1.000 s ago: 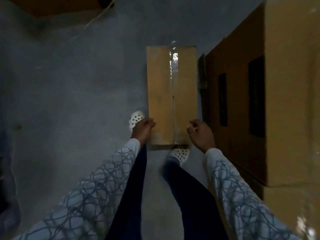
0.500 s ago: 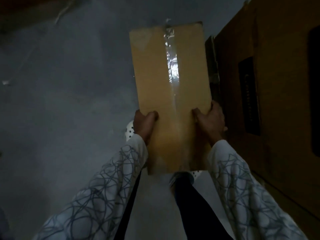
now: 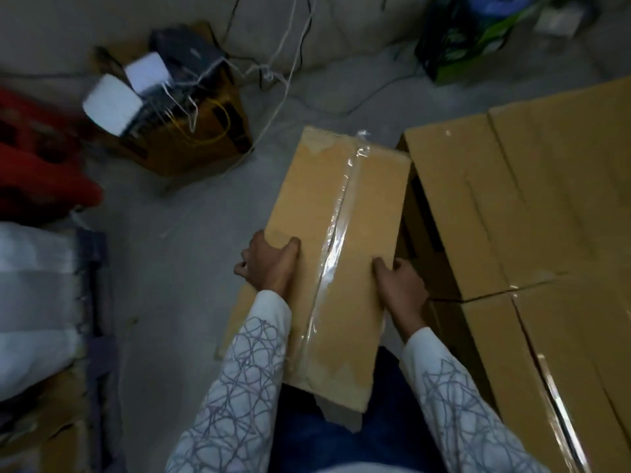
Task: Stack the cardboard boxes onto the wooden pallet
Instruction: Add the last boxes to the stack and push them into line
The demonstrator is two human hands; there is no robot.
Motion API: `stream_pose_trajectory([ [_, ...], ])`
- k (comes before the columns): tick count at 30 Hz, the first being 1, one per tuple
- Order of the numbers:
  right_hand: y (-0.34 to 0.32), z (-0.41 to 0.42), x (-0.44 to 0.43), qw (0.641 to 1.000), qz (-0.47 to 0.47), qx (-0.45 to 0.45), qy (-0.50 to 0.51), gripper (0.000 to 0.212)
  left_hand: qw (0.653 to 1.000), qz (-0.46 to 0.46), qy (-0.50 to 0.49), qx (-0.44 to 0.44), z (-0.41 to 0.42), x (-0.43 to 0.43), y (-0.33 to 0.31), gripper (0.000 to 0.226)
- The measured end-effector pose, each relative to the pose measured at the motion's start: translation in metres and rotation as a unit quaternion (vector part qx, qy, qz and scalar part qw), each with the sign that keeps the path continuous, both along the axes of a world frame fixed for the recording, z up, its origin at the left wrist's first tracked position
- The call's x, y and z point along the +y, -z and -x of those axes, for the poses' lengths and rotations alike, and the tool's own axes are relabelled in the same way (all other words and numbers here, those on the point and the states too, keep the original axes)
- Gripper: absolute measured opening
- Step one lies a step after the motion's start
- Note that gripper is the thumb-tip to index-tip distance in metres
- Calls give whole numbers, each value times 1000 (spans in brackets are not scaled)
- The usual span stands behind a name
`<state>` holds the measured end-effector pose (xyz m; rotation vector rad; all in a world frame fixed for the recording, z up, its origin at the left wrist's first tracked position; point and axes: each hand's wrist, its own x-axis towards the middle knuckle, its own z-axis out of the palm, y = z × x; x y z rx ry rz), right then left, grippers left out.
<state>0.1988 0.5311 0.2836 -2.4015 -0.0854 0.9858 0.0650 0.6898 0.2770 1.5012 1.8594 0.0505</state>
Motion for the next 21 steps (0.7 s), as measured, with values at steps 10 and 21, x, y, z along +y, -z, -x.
stream_pose_trajectory([
  [10,-100,171,-93,962,-140,68,224,44,921,-200,333,34,58,-30,-112,97],
  [21,-130,286,-263,841,-212,223,445,47,742,-259,617,21,34,-234,-133,82],
])
